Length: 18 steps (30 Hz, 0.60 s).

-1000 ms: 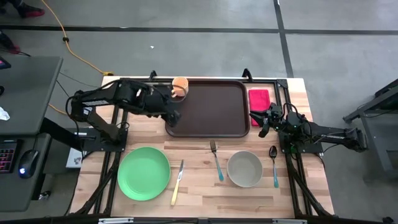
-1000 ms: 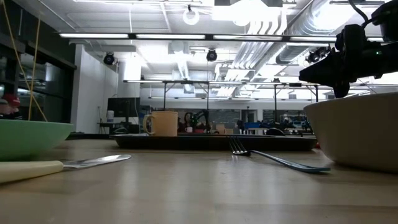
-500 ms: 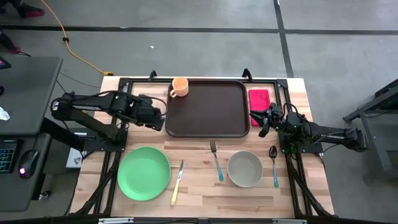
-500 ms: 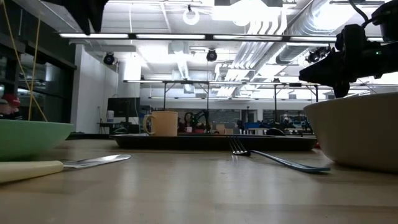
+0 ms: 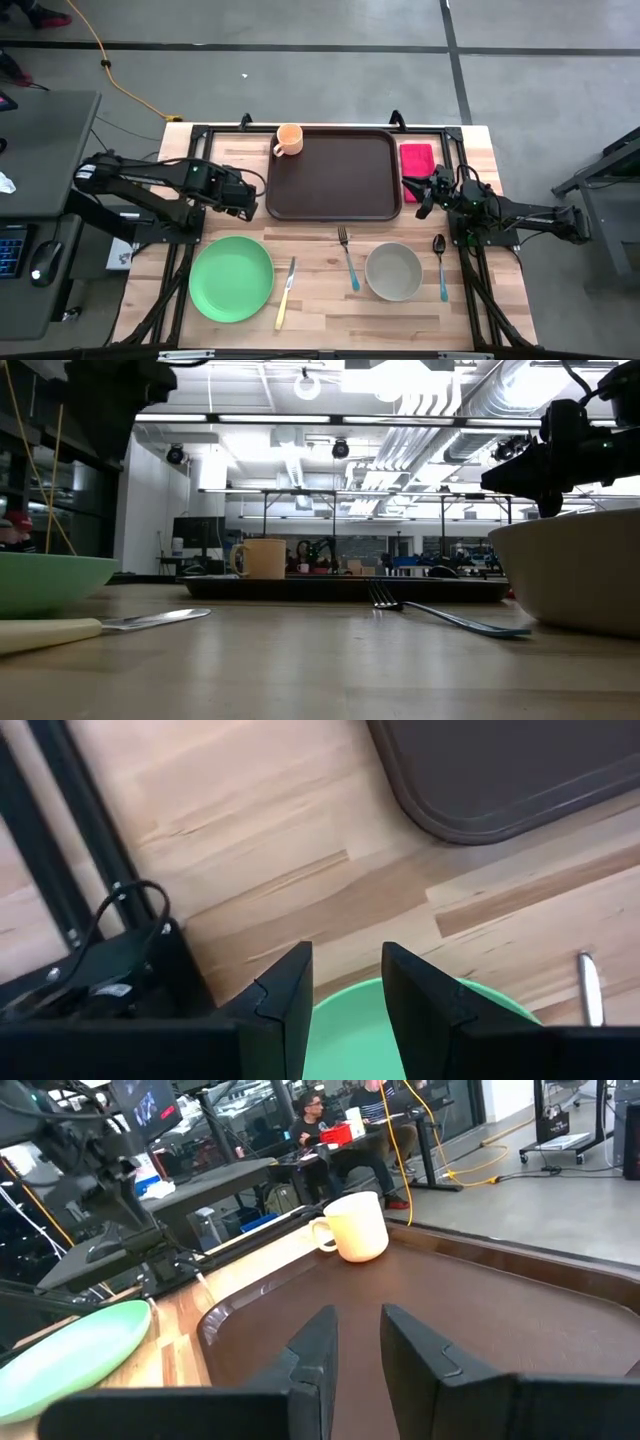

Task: Set up tray
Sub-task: Put the green plate on the brown serving tray to the bottom right of the yellow mug

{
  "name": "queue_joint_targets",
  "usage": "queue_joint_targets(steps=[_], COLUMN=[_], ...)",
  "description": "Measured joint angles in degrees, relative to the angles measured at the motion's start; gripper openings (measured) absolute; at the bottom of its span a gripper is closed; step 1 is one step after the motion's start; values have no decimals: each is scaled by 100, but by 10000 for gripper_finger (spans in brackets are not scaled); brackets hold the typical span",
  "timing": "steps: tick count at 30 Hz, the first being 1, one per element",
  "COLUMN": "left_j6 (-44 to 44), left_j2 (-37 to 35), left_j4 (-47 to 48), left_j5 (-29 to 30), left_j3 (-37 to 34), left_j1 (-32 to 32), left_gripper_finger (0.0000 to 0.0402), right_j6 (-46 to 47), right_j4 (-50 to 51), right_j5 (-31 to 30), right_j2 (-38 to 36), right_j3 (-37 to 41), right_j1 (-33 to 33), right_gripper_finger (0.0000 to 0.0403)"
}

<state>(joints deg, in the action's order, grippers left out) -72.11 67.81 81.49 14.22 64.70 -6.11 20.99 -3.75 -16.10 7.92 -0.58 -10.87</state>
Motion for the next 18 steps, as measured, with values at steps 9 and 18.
queue_joint_targets(steps=[9,18], left_j6=[135,450], left_j2=[-571,-859], left_j4=[-810,-1275], left_j5=[-366,-481], left_j3=[-1147,-1682], left_j1=[0,0], left_gripper_finger=[152,152], right_j6=[-50,-203], right_j4=[60,88], right_j5=[114,173], right_j2=[0,0], right_j3=[-4,-7], right_j1=[0,0], right_gripper_finger=[57,57])
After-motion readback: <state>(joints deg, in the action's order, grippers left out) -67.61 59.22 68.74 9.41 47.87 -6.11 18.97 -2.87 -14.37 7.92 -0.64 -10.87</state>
